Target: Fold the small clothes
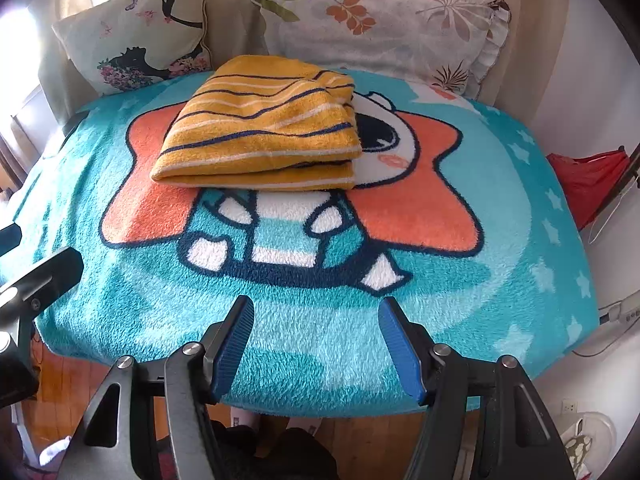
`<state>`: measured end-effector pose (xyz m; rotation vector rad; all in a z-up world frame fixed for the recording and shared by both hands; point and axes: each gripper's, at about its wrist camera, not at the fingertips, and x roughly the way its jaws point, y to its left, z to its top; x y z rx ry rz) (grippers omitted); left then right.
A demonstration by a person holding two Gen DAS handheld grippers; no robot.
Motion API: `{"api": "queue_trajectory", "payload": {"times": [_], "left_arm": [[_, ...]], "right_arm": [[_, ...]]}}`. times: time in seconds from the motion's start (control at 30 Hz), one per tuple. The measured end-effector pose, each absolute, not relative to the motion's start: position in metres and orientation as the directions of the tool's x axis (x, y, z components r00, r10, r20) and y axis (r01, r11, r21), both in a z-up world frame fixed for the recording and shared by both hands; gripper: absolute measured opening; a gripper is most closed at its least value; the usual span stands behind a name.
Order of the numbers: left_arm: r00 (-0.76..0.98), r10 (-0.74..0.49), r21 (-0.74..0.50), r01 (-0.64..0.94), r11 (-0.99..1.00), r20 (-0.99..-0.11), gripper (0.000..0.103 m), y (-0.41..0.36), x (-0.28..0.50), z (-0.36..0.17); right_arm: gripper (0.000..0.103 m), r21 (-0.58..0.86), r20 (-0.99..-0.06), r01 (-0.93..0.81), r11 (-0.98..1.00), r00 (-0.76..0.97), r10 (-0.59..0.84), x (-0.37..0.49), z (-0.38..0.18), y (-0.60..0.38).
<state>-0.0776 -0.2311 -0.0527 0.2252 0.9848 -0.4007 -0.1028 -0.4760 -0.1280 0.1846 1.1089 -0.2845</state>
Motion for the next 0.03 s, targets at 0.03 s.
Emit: {"api": "queue_trajectory", "payload": {"times": [0.03], "left_arm": [[0.484,-0.224,0.003,0.425,0.905,-0.846,0.103,-0.232,-0.0764,-0.0542]], "right_arm": [[0.069,0.006,-0.901,0.315,0.949,0.412,-0.131,-0.1014,-0.129,-0.477]]}}
